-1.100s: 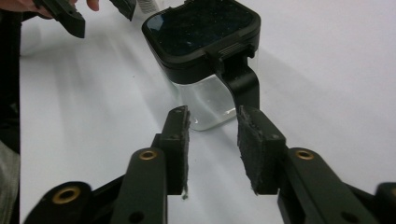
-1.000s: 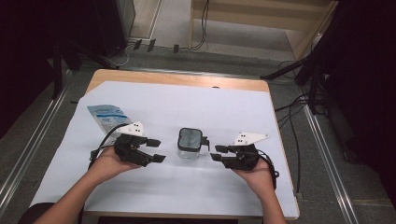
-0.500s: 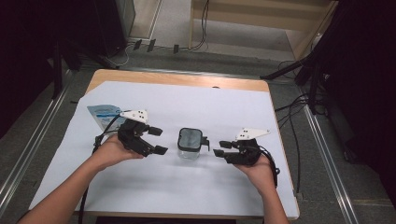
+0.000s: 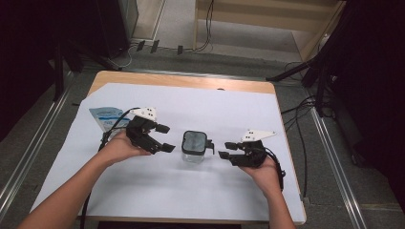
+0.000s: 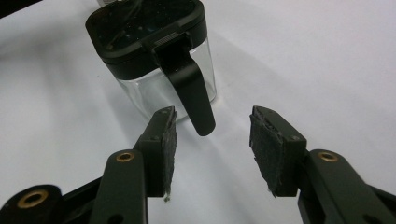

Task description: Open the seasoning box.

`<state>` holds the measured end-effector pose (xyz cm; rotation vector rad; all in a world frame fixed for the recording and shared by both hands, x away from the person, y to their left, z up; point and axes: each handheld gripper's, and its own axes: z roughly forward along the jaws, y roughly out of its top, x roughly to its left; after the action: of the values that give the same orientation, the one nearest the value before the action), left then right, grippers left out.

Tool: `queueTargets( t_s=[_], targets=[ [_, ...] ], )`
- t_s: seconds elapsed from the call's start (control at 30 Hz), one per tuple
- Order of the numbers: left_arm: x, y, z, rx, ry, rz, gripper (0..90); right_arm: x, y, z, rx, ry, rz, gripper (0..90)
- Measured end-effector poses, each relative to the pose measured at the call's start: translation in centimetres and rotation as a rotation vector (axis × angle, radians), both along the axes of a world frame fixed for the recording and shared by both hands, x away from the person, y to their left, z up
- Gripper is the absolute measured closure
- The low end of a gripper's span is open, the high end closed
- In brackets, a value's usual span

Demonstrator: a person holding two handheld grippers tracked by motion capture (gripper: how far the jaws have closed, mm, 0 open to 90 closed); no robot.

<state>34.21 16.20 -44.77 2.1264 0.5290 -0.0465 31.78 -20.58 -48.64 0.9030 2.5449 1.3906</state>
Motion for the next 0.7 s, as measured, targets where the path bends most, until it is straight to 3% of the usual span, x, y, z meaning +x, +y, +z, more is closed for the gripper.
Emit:
queueTargets(
  t_s=[0.2,0.37,0.53,0.7],
  targets=[
    [0.8,-1.2,1.2,0.013,-0.012,-0.018,16.9,-0.2,-0.2,0.0,0.001,0.005,-0.009,51.0],
    [1.3,-2.2,0.2,0.006,-0.007,-0.021,16.9,-0.4,-0.7,0.0,0.014,0.006,-0.022,51.0],
    [1.7,-2.7,-0.7,-0.020,0.007,-0.062,16.7,-0.7,-0.9,-0.2,0.012,0.005,-0.029,50.9],
    [1.5,-3.6,-1.3,-0.005,-0.020,-0.068,10.4,-1.0,-1.0,-0.1,0.012,0.004,-0.032,50.8]
  ],
)
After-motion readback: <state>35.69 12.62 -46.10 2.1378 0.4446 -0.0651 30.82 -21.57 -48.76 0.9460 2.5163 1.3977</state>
